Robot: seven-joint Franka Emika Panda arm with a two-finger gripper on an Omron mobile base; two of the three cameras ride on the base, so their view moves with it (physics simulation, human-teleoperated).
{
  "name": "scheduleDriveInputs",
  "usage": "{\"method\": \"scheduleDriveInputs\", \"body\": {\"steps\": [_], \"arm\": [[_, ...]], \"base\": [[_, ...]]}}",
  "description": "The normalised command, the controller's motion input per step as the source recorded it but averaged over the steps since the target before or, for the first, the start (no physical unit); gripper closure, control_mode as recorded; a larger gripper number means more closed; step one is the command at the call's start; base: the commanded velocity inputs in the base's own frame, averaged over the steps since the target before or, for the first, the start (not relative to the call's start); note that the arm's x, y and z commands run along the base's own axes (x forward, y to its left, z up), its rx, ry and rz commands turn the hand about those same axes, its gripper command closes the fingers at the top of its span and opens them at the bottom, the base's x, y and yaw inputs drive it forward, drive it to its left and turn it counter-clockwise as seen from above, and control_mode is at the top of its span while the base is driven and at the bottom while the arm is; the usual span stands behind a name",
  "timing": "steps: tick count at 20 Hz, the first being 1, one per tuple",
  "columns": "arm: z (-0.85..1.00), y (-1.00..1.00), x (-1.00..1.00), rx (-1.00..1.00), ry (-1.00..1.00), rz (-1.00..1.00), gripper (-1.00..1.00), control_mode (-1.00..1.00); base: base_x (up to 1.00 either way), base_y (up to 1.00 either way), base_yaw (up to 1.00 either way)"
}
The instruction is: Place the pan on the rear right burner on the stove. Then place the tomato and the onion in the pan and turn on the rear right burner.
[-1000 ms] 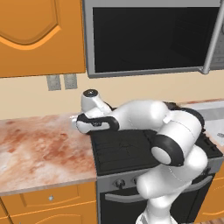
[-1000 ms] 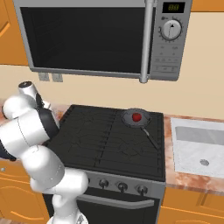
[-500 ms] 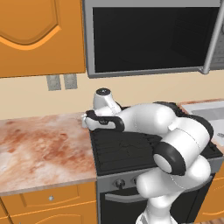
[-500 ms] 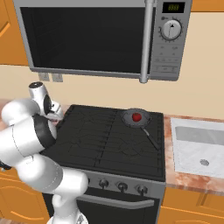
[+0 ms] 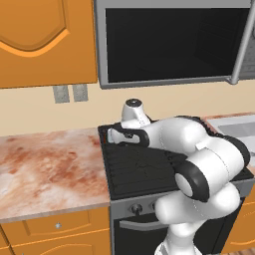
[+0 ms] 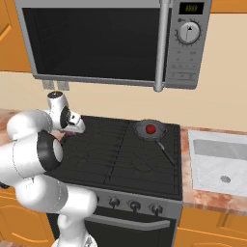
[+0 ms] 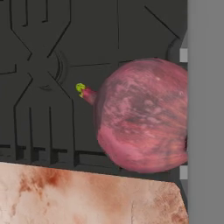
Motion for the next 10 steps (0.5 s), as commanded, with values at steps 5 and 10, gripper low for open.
{"method": "scheduleDriveInputs", "body": {"steps": [5, 10], "arm": [[0.0, -0.62, 0.26, 0.0, 0.0, 0.0, 1.0, -1.0], [0.03, -0.7, 0.39, 0.0, 0.0, 0.0, 1.0, -1.0]], "base": [[0.0, 0.0, 0.0], [0.0, 0.0, 0.0]]}}
